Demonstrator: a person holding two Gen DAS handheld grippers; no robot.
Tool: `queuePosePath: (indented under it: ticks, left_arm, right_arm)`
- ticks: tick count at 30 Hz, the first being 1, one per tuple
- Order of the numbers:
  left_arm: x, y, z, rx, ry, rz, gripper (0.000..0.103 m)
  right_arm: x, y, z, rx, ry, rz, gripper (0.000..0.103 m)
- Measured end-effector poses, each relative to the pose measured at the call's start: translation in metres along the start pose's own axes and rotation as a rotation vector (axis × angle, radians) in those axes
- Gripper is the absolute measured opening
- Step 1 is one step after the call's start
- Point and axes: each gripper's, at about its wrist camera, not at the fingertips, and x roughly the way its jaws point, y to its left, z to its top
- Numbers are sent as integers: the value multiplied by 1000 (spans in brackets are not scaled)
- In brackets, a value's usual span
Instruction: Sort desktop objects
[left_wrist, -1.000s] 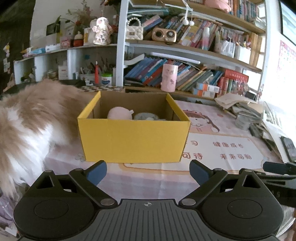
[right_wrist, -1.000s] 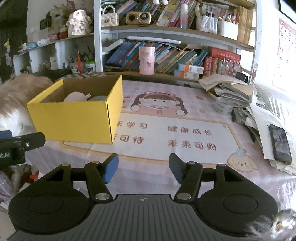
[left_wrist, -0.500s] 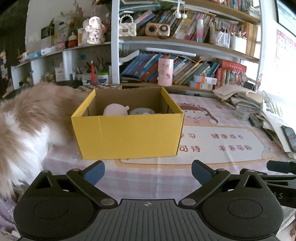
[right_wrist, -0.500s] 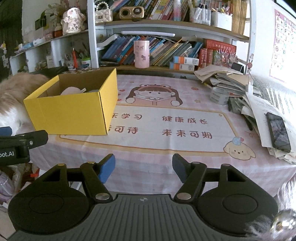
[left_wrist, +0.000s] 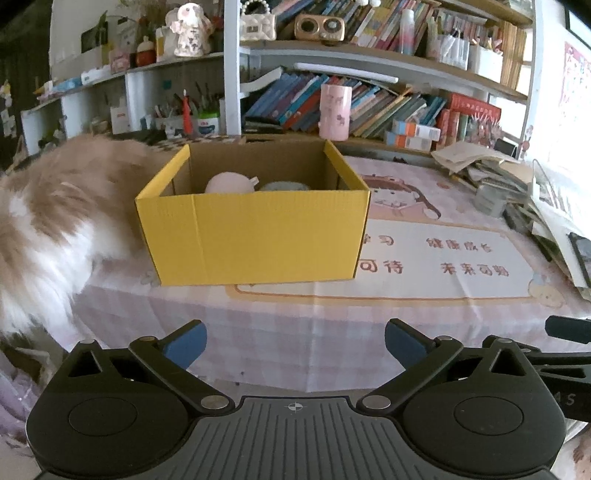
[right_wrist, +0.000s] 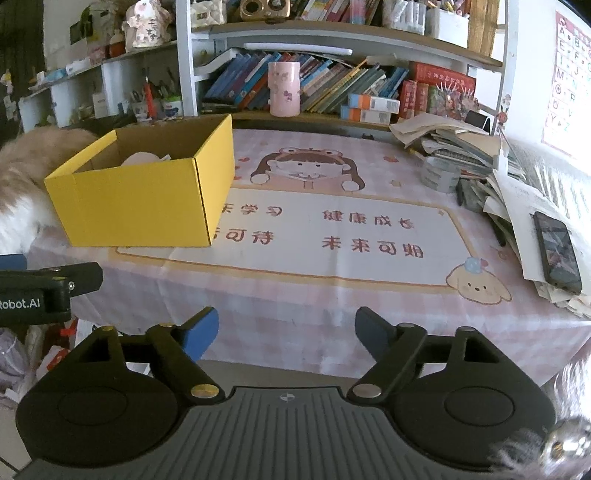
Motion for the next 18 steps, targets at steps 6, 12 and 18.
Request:
queuePosePath:
  ticks: [6,12,18]
  left_arm:
    - [3,-3,-2,2,32,8,103]
    - [5,-5,-2,7,50,10,103]
    - [4,-5,-2,15,46,8,103]
  right_arm:
    - [1,-5,-2,10,19,-4,85]
    - [2,-6,-3,14,33,-1,90]
    - [3,-8,-3,20,44,-5,96]
